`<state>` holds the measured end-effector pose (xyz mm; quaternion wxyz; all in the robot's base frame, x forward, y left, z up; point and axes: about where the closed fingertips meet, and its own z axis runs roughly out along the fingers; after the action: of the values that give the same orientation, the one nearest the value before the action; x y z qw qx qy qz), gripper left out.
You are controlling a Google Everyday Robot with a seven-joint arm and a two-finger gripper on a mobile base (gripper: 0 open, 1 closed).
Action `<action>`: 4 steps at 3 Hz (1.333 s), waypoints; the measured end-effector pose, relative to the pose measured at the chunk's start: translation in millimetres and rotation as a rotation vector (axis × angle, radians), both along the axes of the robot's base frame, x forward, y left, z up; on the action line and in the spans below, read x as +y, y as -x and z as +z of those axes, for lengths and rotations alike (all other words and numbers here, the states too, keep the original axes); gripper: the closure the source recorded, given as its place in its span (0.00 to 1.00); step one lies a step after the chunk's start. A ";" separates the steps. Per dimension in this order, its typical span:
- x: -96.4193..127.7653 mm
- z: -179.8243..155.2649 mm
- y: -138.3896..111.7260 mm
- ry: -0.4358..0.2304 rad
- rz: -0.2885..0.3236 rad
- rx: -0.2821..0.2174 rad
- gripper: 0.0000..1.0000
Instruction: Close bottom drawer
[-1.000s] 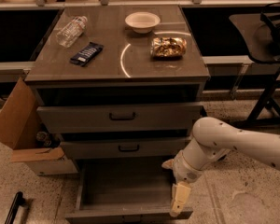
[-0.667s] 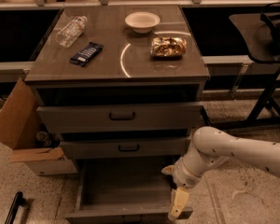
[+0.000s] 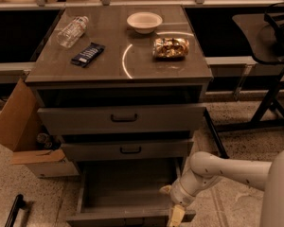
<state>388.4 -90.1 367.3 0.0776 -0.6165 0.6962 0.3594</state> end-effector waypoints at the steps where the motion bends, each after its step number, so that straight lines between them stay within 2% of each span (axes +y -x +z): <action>1: 0.8 -3.7 0.9 0.002 0.007 0.001 0.00; 2: 6.8 -33.3 7.7 0.017 0.065 0.010 0.00; 3: 0.5 -77.1 10.4 0.010 0.106 0.005 0.19; 4: -8.5 -111.7 10.6 0.028 0.114 0.002 0.42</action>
Offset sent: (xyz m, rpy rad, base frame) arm -0.0123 0.0124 -0.0672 -0.0388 0.0134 0.1315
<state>377.9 -98.5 255.6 0.0479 -0.6558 0.6650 0.3540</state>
